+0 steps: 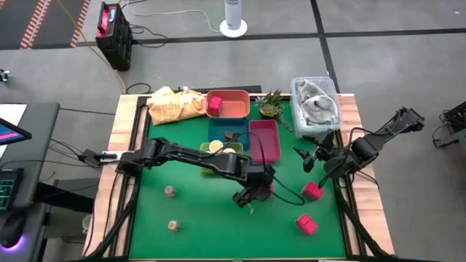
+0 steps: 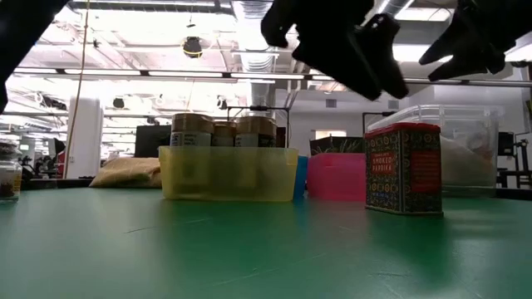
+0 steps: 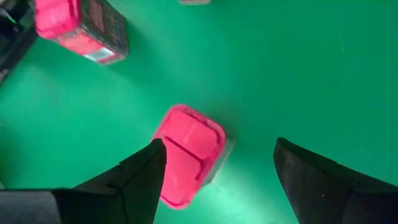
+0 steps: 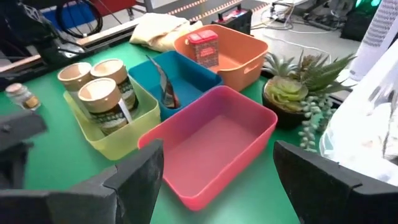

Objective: Sort spices by type
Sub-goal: Put the left red seasoning can into the orange bin

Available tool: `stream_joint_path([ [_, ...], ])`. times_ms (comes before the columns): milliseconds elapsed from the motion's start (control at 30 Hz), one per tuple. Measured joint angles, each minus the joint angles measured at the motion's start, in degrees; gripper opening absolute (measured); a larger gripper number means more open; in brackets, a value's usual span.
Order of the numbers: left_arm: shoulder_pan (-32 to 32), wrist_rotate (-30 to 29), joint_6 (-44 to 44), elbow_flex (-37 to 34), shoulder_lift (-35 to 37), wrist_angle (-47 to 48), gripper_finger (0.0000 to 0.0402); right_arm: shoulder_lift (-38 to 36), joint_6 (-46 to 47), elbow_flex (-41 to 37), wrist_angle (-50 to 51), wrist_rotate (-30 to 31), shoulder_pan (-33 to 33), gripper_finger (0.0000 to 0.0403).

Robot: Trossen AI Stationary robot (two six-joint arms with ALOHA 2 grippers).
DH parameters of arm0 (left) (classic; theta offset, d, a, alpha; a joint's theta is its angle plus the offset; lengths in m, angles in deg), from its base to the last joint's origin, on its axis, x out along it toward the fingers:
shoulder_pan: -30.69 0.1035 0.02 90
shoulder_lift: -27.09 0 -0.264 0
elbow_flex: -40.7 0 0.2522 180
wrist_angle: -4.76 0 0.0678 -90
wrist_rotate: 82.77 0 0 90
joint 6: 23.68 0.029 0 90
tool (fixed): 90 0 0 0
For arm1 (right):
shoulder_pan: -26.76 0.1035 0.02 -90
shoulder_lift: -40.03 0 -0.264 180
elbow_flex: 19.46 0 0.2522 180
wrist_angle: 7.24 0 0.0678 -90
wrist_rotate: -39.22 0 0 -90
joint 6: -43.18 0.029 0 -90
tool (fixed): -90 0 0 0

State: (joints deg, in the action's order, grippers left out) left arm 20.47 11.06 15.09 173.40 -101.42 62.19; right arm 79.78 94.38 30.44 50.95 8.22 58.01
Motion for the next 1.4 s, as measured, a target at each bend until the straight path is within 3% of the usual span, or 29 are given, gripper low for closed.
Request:
stream_joint_path([
  [367,1.89,3.54,2.41,-0.04,-1.19,-7.40,0.0284,-0.02,-0.22,0.00,-1.10,1.16,0.17,0.0327],
  [800,2.98,5.12,5.40,0.07,-4.77,-4.70,0.0284,-0.02,-0.70,0.00,-1.65,1.16,0.23,0.0327],
  [1067,2.97,4.41,4.42,0.15,-5.46,-5.50,0.0284,-0.02,-0.70,0.00,-1.98,1.15,0.23,0.0327],
  [1400,1.97,-0.33,1.48,3.97,-5.22,3.11,0.0284,-0.02,-0.85,0.00,-2.28,1.14,0.21,0.0327],
])
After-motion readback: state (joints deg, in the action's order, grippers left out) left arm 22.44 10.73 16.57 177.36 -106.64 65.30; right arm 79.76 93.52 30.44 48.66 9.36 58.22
